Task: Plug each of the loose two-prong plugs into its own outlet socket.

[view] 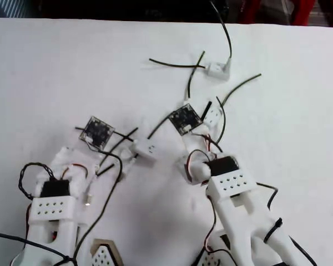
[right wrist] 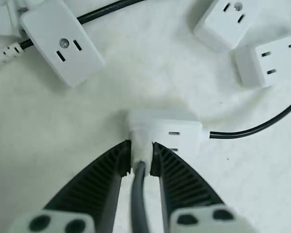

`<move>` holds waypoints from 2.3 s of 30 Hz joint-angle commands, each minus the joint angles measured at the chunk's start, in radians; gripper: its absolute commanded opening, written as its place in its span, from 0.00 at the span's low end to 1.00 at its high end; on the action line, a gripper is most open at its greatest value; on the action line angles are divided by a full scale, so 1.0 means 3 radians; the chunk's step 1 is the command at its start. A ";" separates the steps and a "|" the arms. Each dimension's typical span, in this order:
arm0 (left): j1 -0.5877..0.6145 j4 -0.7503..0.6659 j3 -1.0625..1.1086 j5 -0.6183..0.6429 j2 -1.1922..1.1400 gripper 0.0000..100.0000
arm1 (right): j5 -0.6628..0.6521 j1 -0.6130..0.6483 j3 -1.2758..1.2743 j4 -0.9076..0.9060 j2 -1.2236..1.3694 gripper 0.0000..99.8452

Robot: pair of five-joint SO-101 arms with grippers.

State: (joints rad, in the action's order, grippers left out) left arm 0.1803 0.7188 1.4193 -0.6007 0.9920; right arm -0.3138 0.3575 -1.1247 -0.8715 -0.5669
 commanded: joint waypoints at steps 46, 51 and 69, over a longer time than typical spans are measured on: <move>0.0182 -0.0061 -0.0020 -0.0036 0.0074 0.03 | 0.0113 0.0171 -0.0624 0.0478 -0.1603 0.02; 0.0182 -0.0061 -0.0020 -0.0036 0.0074 0.03 | 0.0107 0.0115 -0.0910 0.0903 -0.1450 0.02; 0.0182 -0.0061 -0.0020 -0.0036 0.0074 0.03 | -0.0174 -0.0043 -0.0767 0.0734 -0.0964 0.02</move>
State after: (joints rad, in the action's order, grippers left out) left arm 0.2309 0.7158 1.4193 -0.6007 0.9920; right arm -0.3475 0.3606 -1.3978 -0.5831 -0.8876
